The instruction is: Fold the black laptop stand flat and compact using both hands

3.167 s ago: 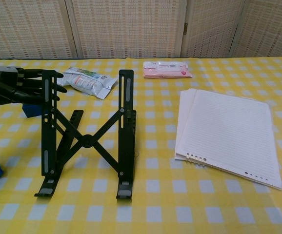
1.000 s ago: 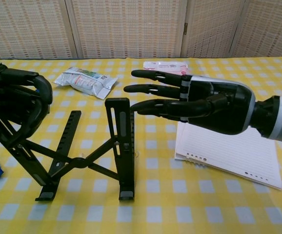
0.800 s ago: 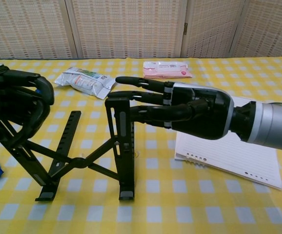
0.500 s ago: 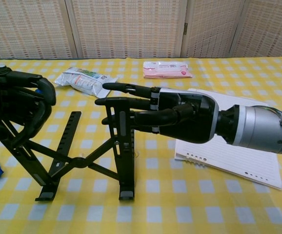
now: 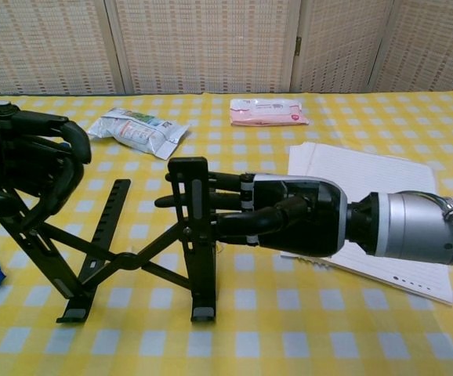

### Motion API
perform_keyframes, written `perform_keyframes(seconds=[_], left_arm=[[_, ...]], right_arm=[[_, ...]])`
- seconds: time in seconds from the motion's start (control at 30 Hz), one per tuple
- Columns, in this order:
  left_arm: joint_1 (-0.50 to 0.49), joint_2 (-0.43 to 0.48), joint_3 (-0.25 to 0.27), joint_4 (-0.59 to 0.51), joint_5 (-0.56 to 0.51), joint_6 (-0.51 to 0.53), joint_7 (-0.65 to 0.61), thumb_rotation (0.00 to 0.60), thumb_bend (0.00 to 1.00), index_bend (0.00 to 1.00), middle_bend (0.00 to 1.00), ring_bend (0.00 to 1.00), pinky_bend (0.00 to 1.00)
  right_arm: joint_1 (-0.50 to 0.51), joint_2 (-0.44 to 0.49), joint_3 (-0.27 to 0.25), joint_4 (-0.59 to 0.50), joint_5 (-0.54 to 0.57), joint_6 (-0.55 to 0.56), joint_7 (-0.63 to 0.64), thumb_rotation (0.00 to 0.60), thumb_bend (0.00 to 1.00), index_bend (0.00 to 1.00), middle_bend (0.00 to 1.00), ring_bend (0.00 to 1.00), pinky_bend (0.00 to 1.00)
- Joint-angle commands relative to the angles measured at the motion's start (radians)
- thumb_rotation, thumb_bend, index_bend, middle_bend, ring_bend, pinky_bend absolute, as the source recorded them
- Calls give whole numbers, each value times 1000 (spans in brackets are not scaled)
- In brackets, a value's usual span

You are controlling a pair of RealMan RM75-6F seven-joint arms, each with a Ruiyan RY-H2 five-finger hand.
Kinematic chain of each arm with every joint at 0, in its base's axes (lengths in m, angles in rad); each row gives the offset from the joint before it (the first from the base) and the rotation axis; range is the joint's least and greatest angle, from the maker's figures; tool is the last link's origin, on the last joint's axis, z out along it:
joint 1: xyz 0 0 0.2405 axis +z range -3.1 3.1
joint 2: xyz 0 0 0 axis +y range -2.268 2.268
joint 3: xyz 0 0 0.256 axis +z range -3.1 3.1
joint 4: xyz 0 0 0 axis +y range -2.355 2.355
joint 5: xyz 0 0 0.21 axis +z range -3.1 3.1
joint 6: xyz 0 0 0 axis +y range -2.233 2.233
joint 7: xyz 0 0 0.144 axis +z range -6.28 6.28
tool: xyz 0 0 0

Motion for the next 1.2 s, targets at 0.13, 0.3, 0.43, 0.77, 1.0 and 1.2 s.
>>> perform_keyframes(seconds=[0.13, 0.3, 0.43, 0.77, 1.0, 1.2], left_arm=[[-3, 3, 2, 0, 3, 3, 0, 600, 208, 427, 566, 542, 625], [-4, 4, 2, -1, 0, 3, 0, 600, 207, 426, 566, 542, 625], [-4, 6, 1, -3, -2, 5, 1, 600, 207, 426, 567, 543, 625], [-6, 8, 1, -12, -2, 7, 8, 600, 208, 426, 566, 543, 625], [-9, 4, -1, -17, -9, -3, 17, 600, 208, 425, 566, 543, 625], [-12, 4, -4, -24, -16, -11, 25, 600, 207, 423, 567, 543, 622]], right_arm=[[2, 1, -30, -12, -2, 15, 53, 600, 250, 0, 127, 214, 53], [5, -5, -45, -3, 4, 19, 98, 600, 249, 0, 127, 213, 53], [1, -6, -56, 8, 8, 25, 114, 600, 250, 0, 127, 212, 53], [-6, 16, -87, 30, -20, 48, 2, 600, 250, 0, 114, 180, 35], [-2, 14, -97, 25, -22, 12, -125, 600, 249, 0, 92, 128, 0], [-9, 8, -90, 12, -8, 20, -142, 600, 249, 0, 89, 126, 0]])
